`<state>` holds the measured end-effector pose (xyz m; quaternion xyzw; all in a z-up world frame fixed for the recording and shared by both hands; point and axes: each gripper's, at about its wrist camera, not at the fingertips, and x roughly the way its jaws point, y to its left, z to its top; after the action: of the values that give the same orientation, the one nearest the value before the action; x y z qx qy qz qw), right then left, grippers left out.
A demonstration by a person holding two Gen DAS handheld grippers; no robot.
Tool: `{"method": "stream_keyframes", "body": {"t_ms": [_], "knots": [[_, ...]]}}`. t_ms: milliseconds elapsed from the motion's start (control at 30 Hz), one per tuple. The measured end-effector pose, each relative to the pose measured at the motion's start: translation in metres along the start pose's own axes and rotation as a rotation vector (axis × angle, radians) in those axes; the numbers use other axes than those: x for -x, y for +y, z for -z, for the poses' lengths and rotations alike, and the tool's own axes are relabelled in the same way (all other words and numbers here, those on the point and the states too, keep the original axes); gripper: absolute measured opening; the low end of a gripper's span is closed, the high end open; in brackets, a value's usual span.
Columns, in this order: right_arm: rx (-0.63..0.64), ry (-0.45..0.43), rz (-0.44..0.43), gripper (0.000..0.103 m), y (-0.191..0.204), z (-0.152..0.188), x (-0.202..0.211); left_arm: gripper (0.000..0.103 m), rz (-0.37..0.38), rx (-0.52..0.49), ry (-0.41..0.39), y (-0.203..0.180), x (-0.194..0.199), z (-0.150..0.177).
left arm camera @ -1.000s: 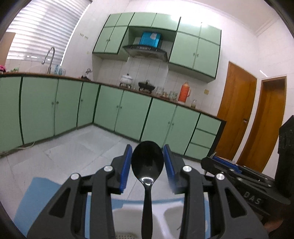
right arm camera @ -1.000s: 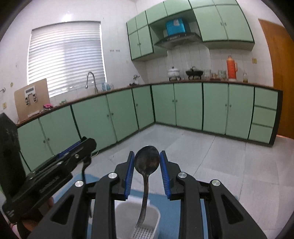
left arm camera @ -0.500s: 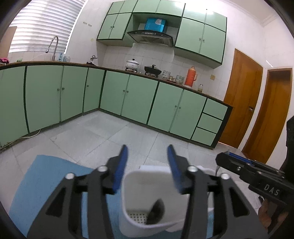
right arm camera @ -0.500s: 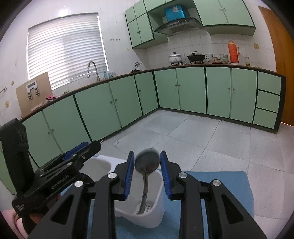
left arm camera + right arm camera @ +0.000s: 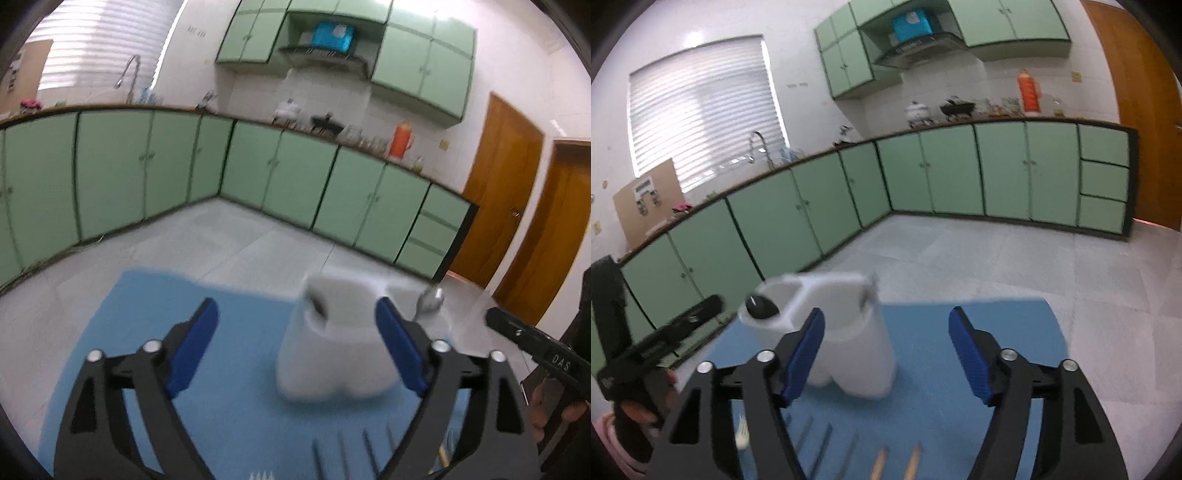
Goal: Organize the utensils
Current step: 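Move left tool to the white fork while right tool approaches the clear spoon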
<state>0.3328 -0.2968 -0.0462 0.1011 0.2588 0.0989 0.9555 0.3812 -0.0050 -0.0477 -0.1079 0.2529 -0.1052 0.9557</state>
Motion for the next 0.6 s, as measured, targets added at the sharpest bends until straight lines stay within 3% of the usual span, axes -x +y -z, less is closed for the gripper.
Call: {"method": "stream_keyframes", "body": {"t_ms": [100,267,400,467,600], "knots": [[-0.017,0.033,0.020,0.076,-0.007,0.018,0.013,0.089,-0.037,-0.006,0.085,0.008,0.015,0.025],[-0.061,0.114,0.056,0.076,-0.018,0.054,0.029,0.089,-0.115,-0.030,0.245,0.015,0.021,0.068],[-0.075,0.154,0.075,0.076,-0.023,0.075,0.038,0.087,-0.134,0.008,0.304,0.027,0.020,0.086],[-0.078,0.166,0.080,0.076,-0.025,0.084,0.041,0.076,-0.138,0.012,0.327,0.031,0.017,0.092],[-0.094,0.187,0.084,0.076,-0.036,0.094,0.045,0.074,-0.140,0.028,0.326,0.038,0.015,0.093]]}}
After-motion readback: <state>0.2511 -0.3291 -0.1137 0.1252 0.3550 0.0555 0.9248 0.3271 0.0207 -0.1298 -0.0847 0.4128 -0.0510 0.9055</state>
